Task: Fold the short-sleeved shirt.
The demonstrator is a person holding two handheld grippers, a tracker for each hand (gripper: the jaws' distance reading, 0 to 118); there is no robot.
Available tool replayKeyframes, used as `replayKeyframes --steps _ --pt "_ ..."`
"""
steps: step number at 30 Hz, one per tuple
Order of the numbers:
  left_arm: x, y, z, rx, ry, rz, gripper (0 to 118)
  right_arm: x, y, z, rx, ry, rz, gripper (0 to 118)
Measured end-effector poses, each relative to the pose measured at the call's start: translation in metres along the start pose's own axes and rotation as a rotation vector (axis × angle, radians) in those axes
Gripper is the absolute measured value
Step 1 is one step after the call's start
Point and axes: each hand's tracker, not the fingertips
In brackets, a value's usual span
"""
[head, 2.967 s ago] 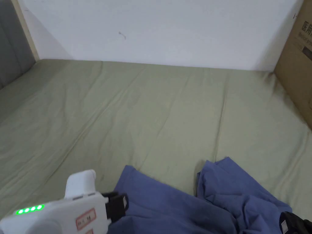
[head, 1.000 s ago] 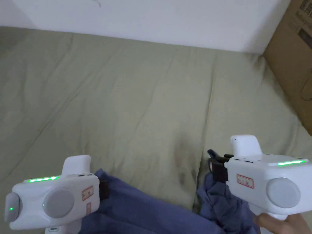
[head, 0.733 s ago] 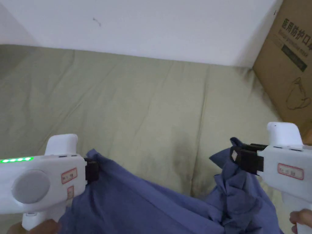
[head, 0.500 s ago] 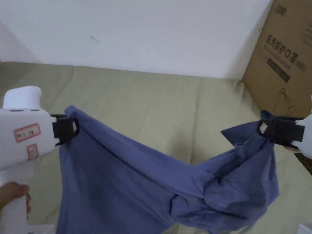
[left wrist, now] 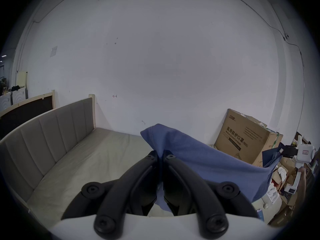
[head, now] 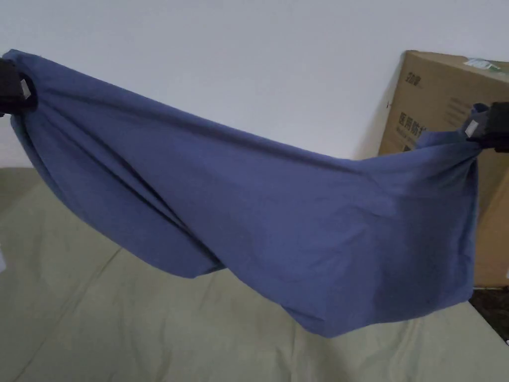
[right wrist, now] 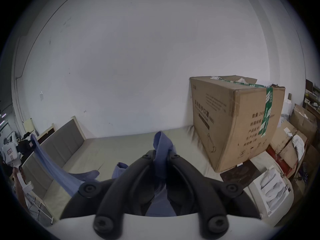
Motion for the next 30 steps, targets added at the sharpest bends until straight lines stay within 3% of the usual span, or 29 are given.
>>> replayKeyframes --steps 7,9,17,23,30 --pt "-0.001 0.021 -0.054 -0.041 0.012 0.034 5 -0.003 0.017 -0.019 0.009 -0.044 -0.011 11" --pt "0.003 0.024 -0.072 -0.053 0.02 0.025 5 0.023 0.029 -0.06 0.007 -0.054 -0.016 11" --pt "0.012 -0.002 -0.118 -0.112 -0.003 0.018 5 0.033 0.006 -0.102 -0.028 -0.059 -0.01 11" --pt "0.023 -0.086 -0.092 -0.277 -0.011 -0.044 5 0.052 -0.069 -0.096 -0.156 -0.065 0.008 11" --pt "-0.009 -0.23 -0.051 -0.547 -0.001 0.061 5 0.078 -0.206 -0.068 -0.381 -0.093 -0.114 11"
